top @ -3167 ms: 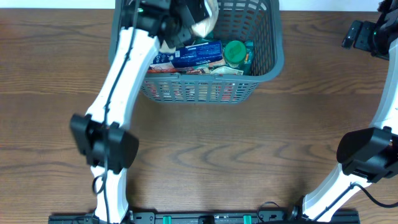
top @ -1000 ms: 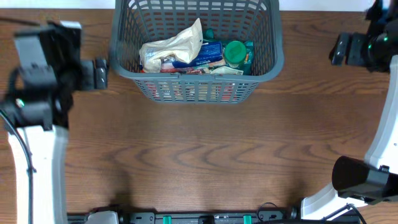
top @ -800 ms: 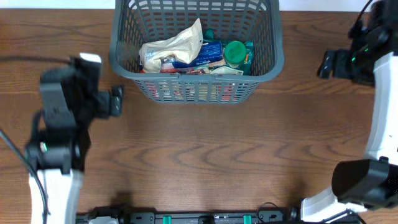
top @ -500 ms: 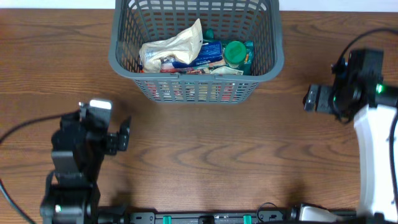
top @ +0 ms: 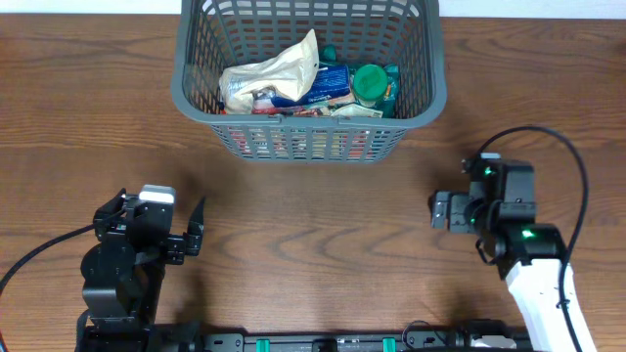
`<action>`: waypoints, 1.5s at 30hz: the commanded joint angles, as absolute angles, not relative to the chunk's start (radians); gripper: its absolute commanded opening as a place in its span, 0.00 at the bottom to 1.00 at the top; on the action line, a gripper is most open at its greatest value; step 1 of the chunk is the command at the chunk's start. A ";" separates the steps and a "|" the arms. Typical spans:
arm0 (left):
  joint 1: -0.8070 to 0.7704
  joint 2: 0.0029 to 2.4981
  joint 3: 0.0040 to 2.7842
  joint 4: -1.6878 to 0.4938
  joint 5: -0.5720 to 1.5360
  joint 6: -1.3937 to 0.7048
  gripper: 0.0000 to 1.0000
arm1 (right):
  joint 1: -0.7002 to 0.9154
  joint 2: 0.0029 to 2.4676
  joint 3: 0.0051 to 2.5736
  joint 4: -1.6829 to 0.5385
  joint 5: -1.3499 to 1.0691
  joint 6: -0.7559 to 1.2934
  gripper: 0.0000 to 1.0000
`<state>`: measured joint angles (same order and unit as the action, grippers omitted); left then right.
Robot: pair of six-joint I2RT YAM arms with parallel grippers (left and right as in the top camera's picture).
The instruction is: Pack container
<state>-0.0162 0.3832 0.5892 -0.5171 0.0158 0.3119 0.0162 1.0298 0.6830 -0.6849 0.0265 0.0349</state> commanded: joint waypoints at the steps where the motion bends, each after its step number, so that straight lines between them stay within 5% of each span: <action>1: -0.020 0.377 0.585 -0.514 0.015 0.320 0.99 | 0.058 1.013 0.669 -0.685 0.064 0.055 0.99; 23: -0.020 0.377 0.585 -0.519 0.015 0.320 0.99 | 0.057 1.002 0.669 -0.696 0.064 0.055 0.99; 34: -0.020 0.377 0.585 -0.519 0.015 0.320 0.99 | 0.126 0.479 0.605 -0.693 0.028 0.037 0.99; 45: -0.020 0.377 0.585 -0.519 0.015 0.320 0.99 | 0.127 0.191 0.242 -0.257 0.034 0.002 0.99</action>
<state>-0.0162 0.3828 0.5884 -0.5198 0.0154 0.3122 0.1165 0.2161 0.3161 -0.3256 0.0338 0.0174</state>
